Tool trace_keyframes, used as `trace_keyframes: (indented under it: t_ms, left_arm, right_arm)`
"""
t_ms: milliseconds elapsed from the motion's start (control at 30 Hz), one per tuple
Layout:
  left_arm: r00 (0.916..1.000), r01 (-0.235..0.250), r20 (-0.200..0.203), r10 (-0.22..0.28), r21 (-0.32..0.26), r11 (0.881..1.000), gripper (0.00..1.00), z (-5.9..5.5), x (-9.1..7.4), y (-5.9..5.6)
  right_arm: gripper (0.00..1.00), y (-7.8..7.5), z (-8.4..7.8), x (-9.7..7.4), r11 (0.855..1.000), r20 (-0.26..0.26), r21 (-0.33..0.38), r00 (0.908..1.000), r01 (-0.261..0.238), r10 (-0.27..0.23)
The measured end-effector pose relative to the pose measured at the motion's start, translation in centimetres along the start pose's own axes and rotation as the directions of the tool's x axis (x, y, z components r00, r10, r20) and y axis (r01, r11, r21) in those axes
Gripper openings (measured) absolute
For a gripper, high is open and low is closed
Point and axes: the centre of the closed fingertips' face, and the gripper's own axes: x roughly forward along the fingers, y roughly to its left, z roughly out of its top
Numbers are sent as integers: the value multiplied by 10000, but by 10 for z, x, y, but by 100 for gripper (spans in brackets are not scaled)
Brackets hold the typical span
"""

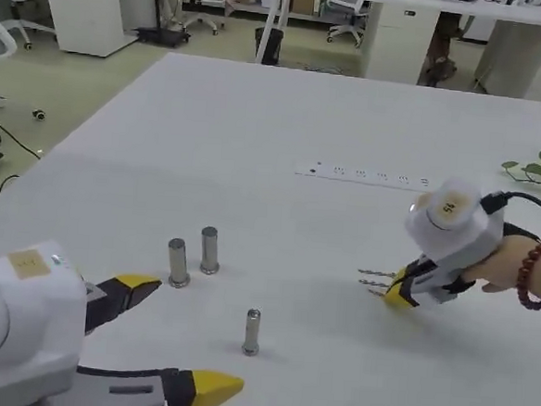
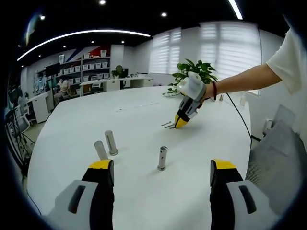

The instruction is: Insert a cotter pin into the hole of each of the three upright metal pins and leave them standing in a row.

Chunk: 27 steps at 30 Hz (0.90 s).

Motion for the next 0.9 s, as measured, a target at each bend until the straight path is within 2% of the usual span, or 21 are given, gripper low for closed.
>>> trace_keyframes:
  t_ms: [33,67,267,400,700,900]
  left_arm:
    - [10000,-20,19,20,4,10000,82,1,-1,0]
    - [10000,-52,42,52,9,10000,82,2,-1,1]
    - [9998,-166,49,166,25,9999,80,4,-3,5]
    - [9999,-151,12,152,-15,9999,80,5,-2,5]
    - [10000,-90,23,90,87,9999,77,10,3,2]
    - [10000,-10,26,10,191,9998,73,15,6,0]
  right_arm:
    - [3,0,0,0,9994,-164,-343,9999,14,-19]
    - [3,1,0,0,9992,-213,-399,9998,22,-31]
    - [1,-5,-1,2,9992,-259,-388,9996,81,-91]
    - [1,-7,-1,3,9940,-304,-1012,9986,410,-443]
    - [1,-6,2,-7,9846,-1,-1435,9949,1001,-1012]
    - [1,-2,20,-23,9756,771,-1496,9856,1606,-1505]
